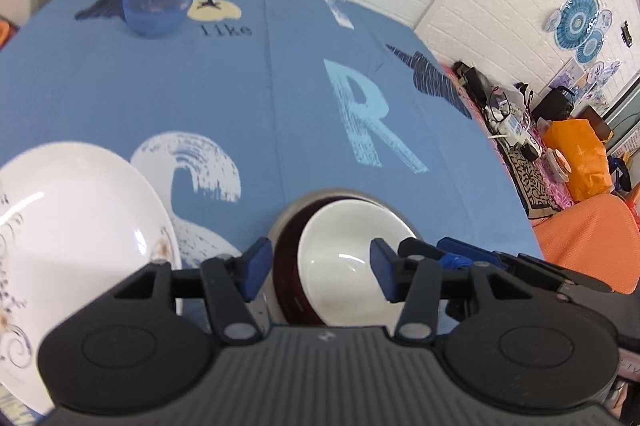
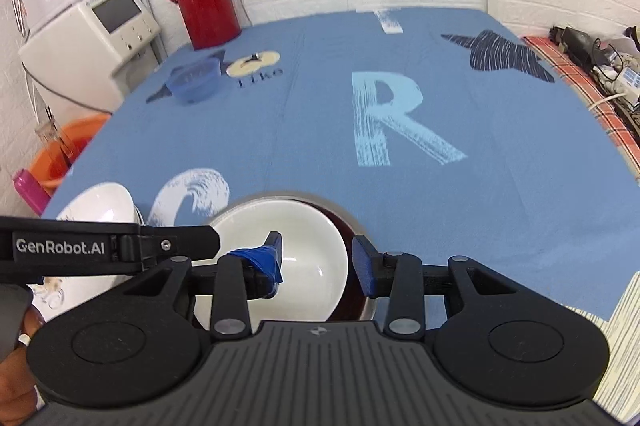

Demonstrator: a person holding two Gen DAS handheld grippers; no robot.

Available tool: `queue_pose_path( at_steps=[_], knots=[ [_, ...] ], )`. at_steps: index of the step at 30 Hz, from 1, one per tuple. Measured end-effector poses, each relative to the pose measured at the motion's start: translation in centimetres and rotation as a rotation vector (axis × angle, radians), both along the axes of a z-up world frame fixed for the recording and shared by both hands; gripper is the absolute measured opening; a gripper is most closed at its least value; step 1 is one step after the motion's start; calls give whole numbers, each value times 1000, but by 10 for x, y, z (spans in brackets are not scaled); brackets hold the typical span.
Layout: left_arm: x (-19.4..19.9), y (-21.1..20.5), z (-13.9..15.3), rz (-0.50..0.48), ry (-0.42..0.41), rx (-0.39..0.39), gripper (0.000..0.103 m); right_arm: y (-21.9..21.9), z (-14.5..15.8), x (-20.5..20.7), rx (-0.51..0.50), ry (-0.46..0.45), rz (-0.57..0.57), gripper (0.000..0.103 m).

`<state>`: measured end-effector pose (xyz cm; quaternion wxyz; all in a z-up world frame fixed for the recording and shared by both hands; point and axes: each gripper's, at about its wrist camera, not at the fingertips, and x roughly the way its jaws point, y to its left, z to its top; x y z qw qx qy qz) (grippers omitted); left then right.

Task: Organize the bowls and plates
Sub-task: 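Open both grippers and withdraw from the red-and-white bowl, then grasp the rim of the clear blue plastic bowl with both grippers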

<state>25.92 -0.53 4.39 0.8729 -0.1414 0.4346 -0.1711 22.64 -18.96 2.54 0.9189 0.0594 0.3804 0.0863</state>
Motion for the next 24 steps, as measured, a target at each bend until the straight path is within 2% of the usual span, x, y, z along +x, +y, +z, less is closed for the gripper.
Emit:
queue_pose_path(
  at_steps=[5, 9, 16, 20, 24],
  knots=[
    [1, 28, 4, -1, 8, 7, 52, 0, 2, 5, 75, 29, 21, 23],
    [18, 73, 9, 54, -1, 42, 52, 14, 4, 26, 116, 63, 65, 24],
    [101, 155, 29, 240, -42, 141, 53, 64, 14, 113, 120, 76, 135, 25],
    [162, 182, 30, 289, -30, 102, 54, 97, 14, 180, 116, 89, 149, 25],
    [218, 187, 19, 306, -13, 71, 54, 134, 10, 243, 102, 93, 171, 25]
  ],
)
